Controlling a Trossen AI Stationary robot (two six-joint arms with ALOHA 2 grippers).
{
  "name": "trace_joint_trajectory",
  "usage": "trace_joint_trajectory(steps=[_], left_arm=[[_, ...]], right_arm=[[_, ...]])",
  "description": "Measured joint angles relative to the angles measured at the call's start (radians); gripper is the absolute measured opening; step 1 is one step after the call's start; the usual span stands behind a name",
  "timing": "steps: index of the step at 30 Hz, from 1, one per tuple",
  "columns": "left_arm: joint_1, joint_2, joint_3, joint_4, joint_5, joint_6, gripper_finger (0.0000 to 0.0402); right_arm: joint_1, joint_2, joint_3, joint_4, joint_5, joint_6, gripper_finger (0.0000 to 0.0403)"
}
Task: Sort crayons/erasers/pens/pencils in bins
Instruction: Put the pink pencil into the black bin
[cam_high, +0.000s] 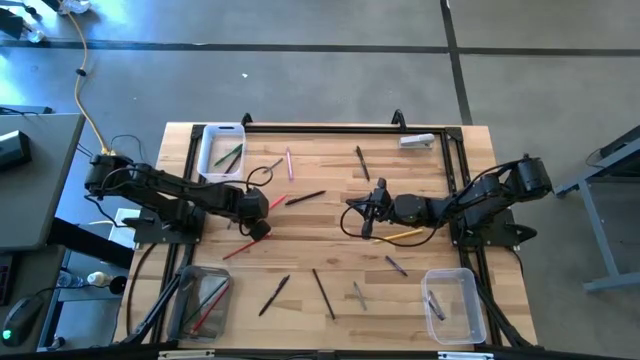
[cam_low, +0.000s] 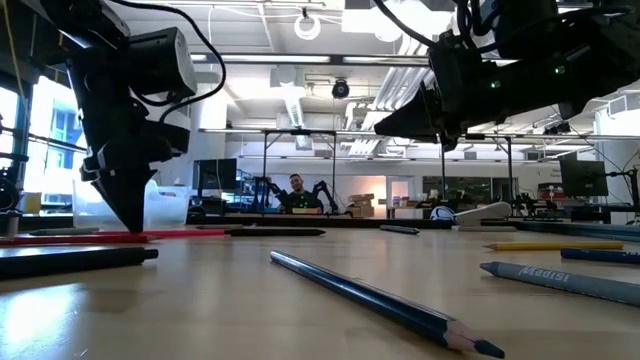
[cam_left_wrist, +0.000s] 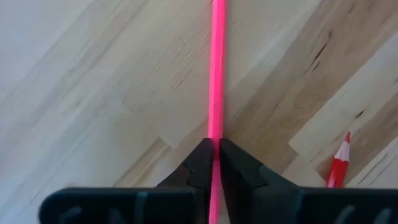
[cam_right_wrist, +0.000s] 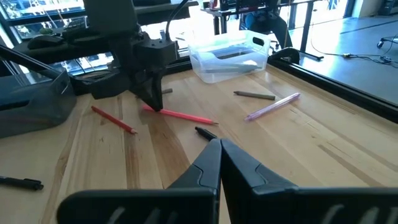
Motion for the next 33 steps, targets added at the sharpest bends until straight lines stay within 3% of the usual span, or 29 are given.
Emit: trace_joint_trajectory(steps=[13, 22, 33], left_arm=[[0.065, -0.007, 0.024, 0.043, -0.021, 0.095, 0.0107], [0.097, 0.042, -0.003, 0.102, 0.007, 0.156, 0.0091], [0.092, 0.091, 0.004, 0.103, 0.006, 0.241, 0.0038]], right_arm=[[0.000, 0.000, 0.000, 0.000, -0.010, 0.000, 0.0000], [0.000, 0.000, 0.000, 0.000, -0.014, 0.000, 0.0000], [0.000, 0.000, 0.000, 0.000, -0.015, -0.001, 0.0000]])
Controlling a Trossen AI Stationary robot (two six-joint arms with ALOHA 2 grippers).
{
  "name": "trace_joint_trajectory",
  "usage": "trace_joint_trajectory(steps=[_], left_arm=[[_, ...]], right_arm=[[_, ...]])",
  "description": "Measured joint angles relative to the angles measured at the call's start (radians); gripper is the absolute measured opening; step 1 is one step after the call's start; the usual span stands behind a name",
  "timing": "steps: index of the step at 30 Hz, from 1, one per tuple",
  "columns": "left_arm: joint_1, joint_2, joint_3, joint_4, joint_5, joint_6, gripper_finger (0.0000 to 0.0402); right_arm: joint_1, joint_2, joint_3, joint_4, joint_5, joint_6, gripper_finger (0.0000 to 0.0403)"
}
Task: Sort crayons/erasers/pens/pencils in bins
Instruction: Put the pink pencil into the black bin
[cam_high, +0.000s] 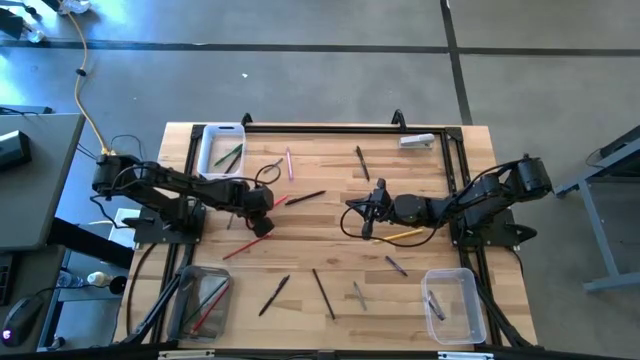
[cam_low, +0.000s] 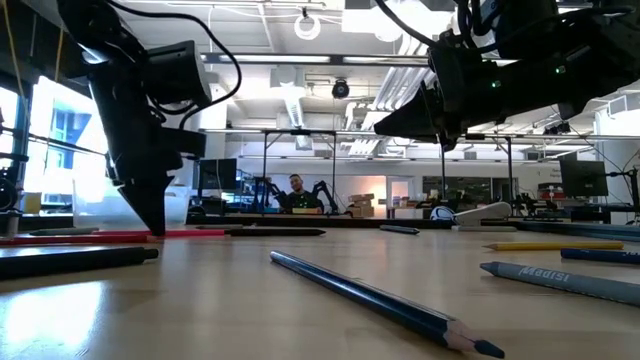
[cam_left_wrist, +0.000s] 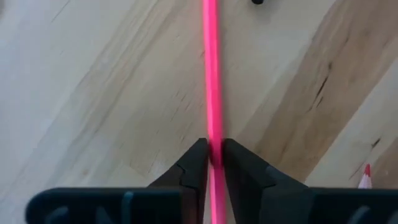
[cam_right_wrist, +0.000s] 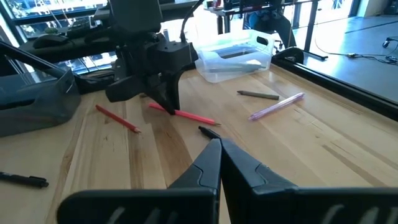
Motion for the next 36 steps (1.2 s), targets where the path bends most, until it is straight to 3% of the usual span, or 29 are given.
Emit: trace_joint_trajectory(steps=[7, 18, 25, 36], left_arm=[[-0.011, -0.004, 0.010, -0.021, -0.003, -0.005, 0.0005], [-0.011, -0.049, 0.092, -0.178, -0.016, -0.029, 0.0003], [-0.034, -0.129, 0.112, -0.196, -0.017, -0.101, 0.0002], [-0.212, -0.315, 0.112, -0.329, -0.024, -0.355, 0.0001]], right_arm=[[0.000, 0.000, 0.000, 0.000, 0.000, 0.000, 0.0000], [0.000, 0.000, 0.000, 0.000, 0.000, 0.000, 0.0000], [0.000, 0.000, 0.000, 0.000, 0.000, -0.003, 0.0000], [0.000, 0.000, 0.000, 0.000, 0.000, -0.007, 0.0000]])
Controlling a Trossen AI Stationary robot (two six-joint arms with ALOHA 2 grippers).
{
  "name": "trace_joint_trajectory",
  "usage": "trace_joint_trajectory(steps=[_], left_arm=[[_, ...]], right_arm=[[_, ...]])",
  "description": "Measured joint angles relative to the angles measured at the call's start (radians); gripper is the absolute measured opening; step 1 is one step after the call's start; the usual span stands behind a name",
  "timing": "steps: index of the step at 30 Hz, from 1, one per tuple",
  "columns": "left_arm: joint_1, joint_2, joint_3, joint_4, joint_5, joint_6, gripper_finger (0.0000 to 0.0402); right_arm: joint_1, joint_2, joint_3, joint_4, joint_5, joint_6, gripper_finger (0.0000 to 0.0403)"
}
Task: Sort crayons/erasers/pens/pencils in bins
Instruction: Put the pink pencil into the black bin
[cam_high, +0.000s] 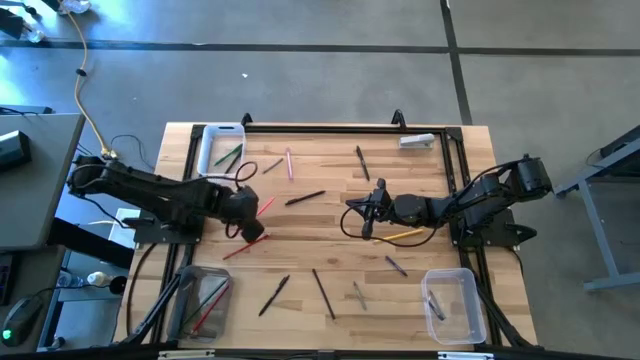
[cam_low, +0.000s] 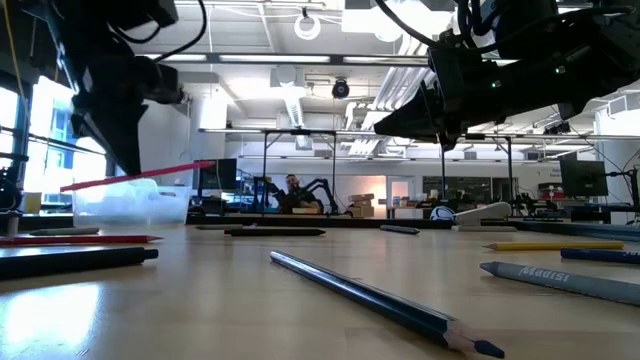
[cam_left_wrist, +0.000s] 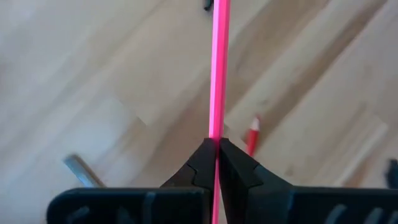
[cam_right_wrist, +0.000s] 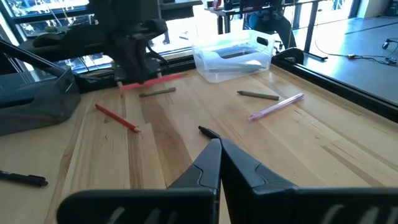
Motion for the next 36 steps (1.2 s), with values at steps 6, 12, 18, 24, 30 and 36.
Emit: trace_joint_trajectory(steps=[6, 12, 18, 24, 30, 36], left_arm=[[-0.142, -0.010, -0.013, 0.005, -0.007, -0.132, 0.0000], [-0.267, 0.017, -0.021, 0.015, -0.038, -0.251, 0.0000], [-0.362, 0.085, -0.021, 0.099, -0.043, -0.323, 0.0000], [-0.403, 0.210, -0.021, 0.228, -0.049, -0.332, 0.0001], [-0.402, 0.328, -0.021, 0.326, -0.014, -0.319, 0.0001], [-0.377, 0.332, 0.049, 0.225, 0.003, -0.193, 0.0002]], right_arm=[[0.000, 0.000, 0.000, 0.000, 0.000, 0.000, 0.0000], [0.000, 0.000, 0.000, 0.000, 0.000, 0.001, 0.0000], [0.000, 0.000, 0.000, -0.001, -0.001, 0.003, 0.0000], [0.000, 0.000, 0.000, -0.001, -0.001, 0.003, 0.0000], [0.000, 0.000, 0.000, -0.004, -0.001, 0.003, 0.0000], [0.000, 0.000, 0.000, -0.013, -0.001, 0.003, 0.0000]])
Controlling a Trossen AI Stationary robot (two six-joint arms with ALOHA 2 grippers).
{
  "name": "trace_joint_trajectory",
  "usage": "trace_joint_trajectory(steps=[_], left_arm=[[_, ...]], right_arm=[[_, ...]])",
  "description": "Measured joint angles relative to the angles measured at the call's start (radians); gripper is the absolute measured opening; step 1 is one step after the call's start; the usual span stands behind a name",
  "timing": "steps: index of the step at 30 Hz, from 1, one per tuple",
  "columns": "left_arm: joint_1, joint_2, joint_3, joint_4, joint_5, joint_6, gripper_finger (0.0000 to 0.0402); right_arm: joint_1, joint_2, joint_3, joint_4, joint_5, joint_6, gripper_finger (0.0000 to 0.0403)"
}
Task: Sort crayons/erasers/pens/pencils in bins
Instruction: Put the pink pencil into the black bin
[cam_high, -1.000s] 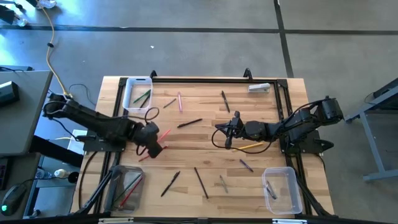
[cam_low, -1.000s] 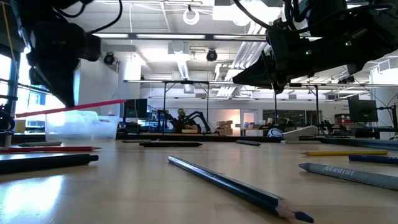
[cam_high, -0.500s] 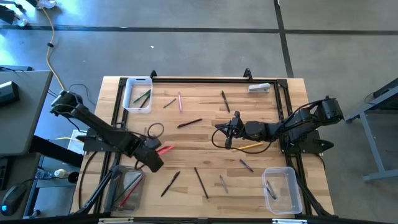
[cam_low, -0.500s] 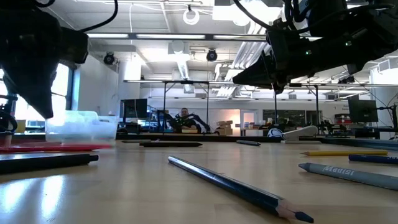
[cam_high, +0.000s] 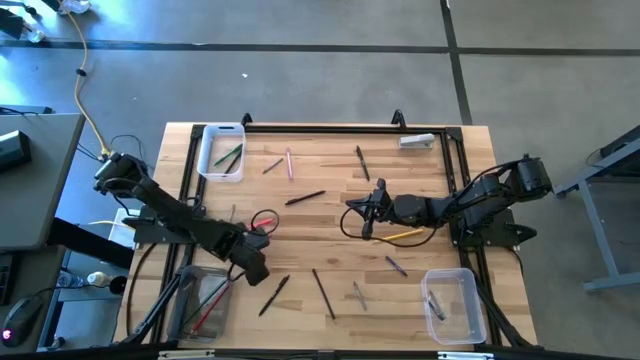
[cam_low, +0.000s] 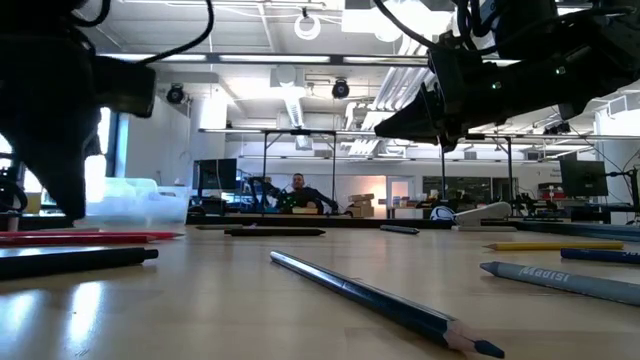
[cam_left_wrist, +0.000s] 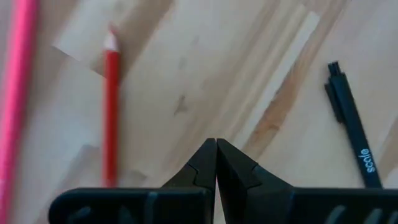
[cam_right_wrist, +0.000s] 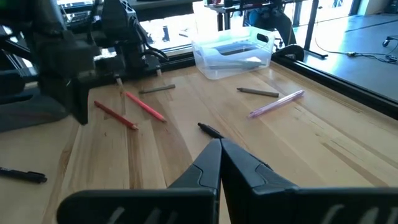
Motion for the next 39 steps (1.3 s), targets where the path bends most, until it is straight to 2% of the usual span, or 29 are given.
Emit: trace_joint_trajectory(steps=[5, 12, 17, 24, 29, 34, 39], left_arm=[[0.121, -0.036, 0.073, -0.147, -0.002, 0.230, 0.0007], [0.398, -0.028, 0.077, -0.134, 0.110, 0.583, 0.0005], [0.533, 0.020, 0.076, -0.080, 0.181, 0.740, 0.0039], [0.602, 0.121, 0.076, -0.026, 0.199, 0.786, 0.0105], [0.607, 0.162, 0.077, -0.026, 0.173, 0.786, 0.0129], [0.606, 0.173, 0.080, -0.026, 0.160, 0.794, 0.0126], [0.606, 0.183, 0.079, -0.022, 0.156, 0.825, 0.0077]], right_arm=[[0.000, 0.000, 0.000, 0.001, 0.000, 0.000, 0.0000], [0.000, 0.000, 0.000, 0.003, 0.000, 0.004, 0.0000], [0.000, 0.000, 0.000, 0.005, 0.000, 0.004, 0.0000], [0.000, 0.000, 0.000, 0.005, 0.000, 0.004, 0.0000], [0.000, 0.000, 0.000, 0.005, 0.000, 0.004, 0.0000], [0.000, 0.000, 0.000, 0.004, 0.000, 0.001, 0.0000], [0.000, 0.000, 0.000, 0.002, 0.000, 0.001, 0.0000]])
